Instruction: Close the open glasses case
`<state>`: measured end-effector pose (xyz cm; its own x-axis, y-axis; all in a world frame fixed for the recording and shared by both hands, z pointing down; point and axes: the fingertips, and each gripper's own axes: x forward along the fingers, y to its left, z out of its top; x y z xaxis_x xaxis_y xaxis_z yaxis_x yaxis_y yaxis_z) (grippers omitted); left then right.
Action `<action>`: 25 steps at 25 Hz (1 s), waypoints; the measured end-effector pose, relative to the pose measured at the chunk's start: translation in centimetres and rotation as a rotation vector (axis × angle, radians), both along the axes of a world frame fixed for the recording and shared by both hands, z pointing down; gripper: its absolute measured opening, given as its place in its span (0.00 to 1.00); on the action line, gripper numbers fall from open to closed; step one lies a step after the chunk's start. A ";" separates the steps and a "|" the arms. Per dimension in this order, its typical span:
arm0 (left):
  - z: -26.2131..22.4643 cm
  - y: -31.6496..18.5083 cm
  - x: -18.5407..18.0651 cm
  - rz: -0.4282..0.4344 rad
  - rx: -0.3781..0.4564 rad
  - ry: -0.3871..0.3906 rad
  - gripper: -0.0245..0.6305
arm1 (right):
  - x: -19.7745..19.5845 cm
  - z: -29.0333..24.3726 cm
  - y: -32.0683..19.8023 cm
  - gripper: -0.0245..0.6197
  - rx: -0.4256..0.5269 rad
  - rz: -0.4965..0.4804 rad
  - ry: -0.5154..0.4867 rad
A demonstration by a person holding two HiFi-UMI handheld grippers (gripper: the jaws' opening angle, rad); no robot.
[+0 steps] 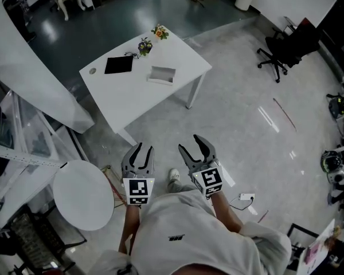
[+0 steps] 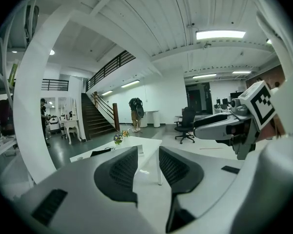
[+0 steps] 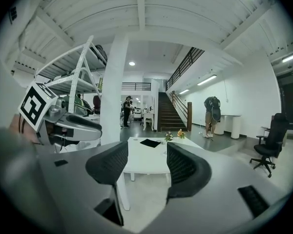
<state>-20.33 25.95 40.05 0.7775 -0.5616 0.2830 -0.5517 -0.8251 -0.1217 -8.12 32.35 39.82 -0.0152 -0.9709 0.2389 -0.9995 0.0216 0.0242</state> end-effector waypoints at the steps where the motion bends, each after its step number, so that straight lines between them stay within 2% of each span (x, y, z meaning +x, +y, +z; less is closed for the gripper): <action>1: -0.1 -0.4 0.7 -0.003 0.000 0.001 0.26 | 0.7 0.0 -0.4 0.42 0.000 -0.003 -0.003; 15: -0.3 -4.3 8.9 -0.034 0.008 -0.028 0.26 | 9.3 0.1 -4.8 0.40 0.019 -0.026 -0.027; 25: 0.5 -6.9 11.7 -0.037 0.007 -0.034 0.26 | 12.1 1.1 -7.5 0.39 0.021 -0.023 -0.049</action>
<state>-8.64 19.04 40.54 0.7461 -0.5919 0.3050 -0.5773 -0.8033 -0.1466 3.95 24.88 40.96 -0.0484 -0.9750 0.2171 -0.9987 0.0443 -0.0239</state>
